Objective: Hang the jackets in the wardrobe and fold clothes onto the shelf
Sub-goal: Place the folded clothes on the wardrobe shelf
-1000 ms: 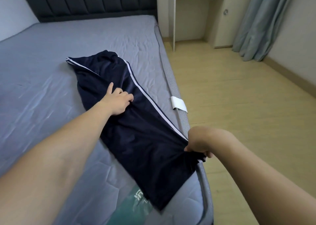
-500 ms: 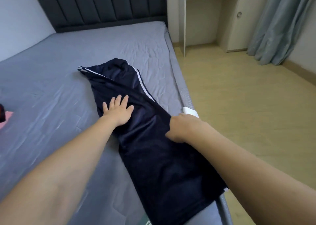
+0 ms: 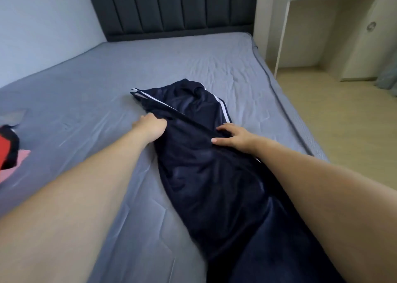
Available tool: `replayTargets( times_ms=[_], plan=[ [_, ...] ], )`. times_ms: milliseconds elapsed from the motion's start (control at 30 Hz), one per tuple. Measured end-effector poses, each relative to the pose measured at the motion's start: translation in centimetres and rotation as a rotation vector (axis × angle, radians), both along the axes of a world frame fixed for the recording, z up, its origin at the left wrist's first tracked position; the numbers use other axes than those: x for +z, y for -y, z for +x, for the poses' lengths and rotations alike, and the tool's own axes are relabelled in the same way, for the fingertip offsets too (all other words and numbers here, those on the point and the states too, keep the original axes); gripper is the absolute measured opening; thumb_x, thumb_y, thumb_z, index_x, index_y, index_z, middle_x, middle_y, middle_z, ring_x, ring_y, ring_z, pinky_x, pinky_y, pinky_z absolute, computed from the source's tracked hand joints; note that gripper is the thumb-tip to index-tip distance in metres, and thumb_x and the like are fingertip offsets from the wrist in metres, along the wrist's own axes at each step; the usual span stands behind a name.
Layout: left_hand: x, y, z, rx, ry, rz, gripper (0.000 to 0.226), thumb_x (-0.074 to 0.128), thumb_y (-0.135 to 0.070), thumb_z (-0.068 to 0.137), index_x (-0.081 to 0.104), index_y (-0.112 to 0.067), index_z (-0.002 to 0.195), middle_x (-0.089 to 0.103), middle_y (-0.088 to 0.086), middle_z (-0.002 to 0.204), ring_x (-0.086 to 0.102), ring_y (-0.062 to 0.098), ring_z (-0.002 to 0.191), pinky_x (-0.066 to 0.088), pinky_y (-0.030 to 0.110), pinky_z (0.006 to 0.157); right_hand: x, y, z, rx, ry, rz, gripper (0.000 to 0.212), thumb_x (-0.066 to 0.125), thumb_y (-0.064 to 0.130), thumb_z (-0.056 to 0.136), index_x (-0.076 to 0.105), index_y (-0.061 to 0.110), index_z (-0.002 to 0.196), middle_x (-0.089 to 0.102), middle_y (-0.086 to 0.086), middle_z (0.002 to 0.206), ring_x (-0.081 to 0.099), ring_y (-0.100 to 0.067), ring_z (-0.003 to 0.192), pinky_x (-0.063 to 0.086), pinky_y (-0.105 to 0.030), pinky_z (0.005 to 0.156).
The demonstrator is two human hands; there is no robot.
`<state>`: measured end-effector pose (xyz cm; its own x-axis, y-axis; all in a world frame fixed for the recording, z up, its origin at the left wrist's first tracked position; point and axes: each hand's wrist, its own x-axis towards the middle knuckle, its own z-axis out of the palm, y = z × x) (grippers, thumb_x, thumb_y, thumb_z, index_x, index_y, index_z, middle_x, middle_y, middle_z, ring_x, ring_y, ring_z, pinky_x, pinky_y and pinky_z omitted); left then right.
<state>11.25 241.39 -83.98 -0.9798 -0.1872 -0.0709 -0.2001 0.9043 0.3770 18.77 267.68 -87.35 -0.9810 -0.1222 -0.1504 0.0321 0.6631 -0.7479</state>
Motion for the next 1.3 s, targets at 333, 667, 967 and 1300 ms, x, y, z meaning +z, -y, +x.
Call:
replayTargets(
  times_ms=[333,667,967,1300],
  plan=[
    [-2.3,0.3,-12.9,0.287,-0.067,0.239,0.069,0.055,-0.053,0.074,0.052,-0.011,0.129,0.060,0.007,0.124,0.060,0.033,0.106,0.048,0.043,0.097,-3.1,-1.4,-3.4,0.015,0.015,-0.300,0.027,0.081,0.045,0.061,0.075,0.025,0.077,0.035,0.024,0.146,0.038,-0.002,0.135,0.028,-0.033,0.114],
    [0.5,-12.5,-18.2,-0.125,-0.166,0.056,0.054,0.031,-0.050,0.094,0.048,-0.022,0.136,0.039,0.012,0.146,0.036,0.037,0.134,0.027,0.052,0.106,-5.2,-2.3,-3.2,-0.324,-0.290,-0.716,0.012,0.051,0.008,0.059,0.041,0.009,0.052,0.069,0.003,0.116,0.064,-0.017,0.107,0.047,-0.034,0.093],
    [-1.8,-9.1,-15.0,-0.213,-0.039,-0.008,0.061,0.025,-0.061,0.088,0.030,-0.041,0.146,0.019,-0.005,0.158,0.019,0.031,0.144,0.008,0.051,0.118,-5.2,-2.1,-3.6,-0.403,-0.257,-0.702,0.038,0.049,0.015,0.064,0.054,-0.018,0.082,0.064,0.002,0.119,0.063,-0.015,0.105,0.048,-0.038,0.097],
    [-4.5,-0.9,4.5,0.187,0.202,1.602,0.026,0.048,-0.023,0.092,0.068,-0.011,0.104,0.074,0.007,0.099,0.072,0.023,0.085,0.058,0.029,0.069,-3.3,-2.0,-3.3,-0.543,-0.192,-0.611,0.006,0.054,0.013,0.077,0.057,0.008,0.075,0.055,-0.001,0.071,0.050,-0.016,0.072,0.042,-0.027,0.066]
  ],
)
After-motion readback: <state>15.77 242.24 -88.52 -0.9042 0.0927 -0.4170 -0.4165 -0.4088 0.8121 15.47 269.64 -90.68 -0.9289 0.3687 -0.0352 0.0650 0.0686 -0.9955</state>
